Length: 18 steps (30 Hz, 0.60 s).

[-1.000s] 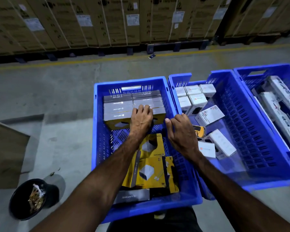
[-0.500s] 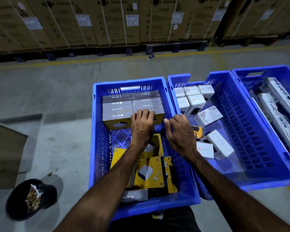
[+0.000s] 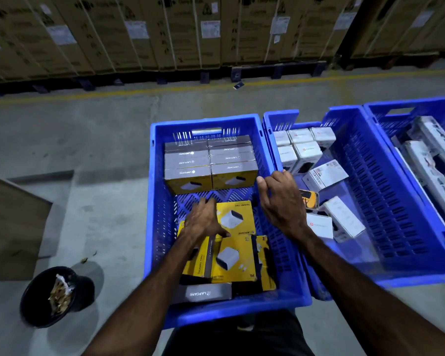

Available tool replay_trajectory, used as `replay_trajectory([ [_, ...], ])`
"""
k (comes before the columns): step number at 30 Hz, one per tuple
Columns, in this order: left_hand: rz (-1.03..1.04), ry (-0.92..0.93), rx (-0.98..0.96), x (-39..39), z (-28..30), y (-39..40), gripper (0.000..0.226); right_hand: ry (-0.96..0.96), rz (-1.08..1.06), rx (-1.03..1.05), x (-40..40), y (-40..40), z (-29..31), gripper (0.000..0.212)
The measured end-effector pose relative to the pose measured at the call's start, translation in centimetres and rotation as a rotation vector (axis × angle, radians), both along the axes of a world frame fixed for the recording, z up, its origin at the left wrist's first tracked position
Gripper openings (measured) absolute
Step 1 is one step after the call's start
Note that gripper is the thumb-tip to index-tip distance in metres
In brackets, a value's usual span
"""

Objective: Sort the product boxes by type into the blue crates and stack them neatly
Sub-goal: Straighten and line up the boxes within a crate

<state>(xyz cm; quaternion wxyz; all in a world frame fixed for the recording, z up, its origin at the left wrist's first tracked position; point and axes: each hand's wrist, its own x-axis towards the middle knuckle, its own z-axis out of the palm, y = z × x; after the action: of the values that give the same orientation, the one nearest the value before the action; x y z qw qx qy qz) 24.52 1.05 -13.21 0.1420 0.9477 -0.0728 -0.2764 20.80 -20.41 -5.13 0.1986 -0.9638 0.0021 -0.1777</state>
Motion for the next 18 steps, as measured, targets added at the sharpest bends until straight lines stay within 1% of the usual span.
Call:
replay_trajectory([
  [2, 0.029, 0.044, -0.065, 0.6, 0.3, 0.0, 0.12, -0.011, 0.001, -0.012, -0.1, 0.0, 0.1, 0.048],
  [4, 0.053, 0.05, -0.144, 1.1, 1.0, -0.1, 0.114, -0.008, -0.007, -0.01, -0.1, 0.1, 0.2, 0.047],
  [5, 0.085, 0.042, -0.204, 1.2, 1.4, -0.1, 0.104, -0.008, -0.01, -0.009, -0.1, 0.1, 0.2, 0.047],
  [7, 0.188, 0.024, -0.374, 1.2, 2.4, 0.1, 0.073, -0.011, -0.013, -0.008, -0.1, 0.1, 0.1, 0.047],
  [8, 0.215, 0.004, -0.441, 1.0, 2.8, 0.4, 0.062, -0.009, -0.016, -0.008, 0.0, 0.1, 0.1, 0.047],
  [10, 0.181, -0.095, -0.529, 0.5, 3.6, 0.9, 0.05, -0.007, -0.023, -0.012, 0.1, 0.1, 0.0, 0.049],
  [13, 0.058, -0.309, -0.511, -0.6, 4.1, 1.4, 0.044, -0.024, -0.024, -0.014, 0.1, 0.0, 0.0, 0.049],
  [16, 0.077, -0.408, -0.487, -0.9, 3.6, 1.5, 0.036, -0.028, -0.026, -0.015, 0.1, 0.1, 0.1, 0.048],
  [18, 0.132, -0.436, -0.489, -0.7, 3.2, 1.3, 0.038, -0.028, -0.026, -0.015, 0.0, 0.1, 0.1, 0.047],
])
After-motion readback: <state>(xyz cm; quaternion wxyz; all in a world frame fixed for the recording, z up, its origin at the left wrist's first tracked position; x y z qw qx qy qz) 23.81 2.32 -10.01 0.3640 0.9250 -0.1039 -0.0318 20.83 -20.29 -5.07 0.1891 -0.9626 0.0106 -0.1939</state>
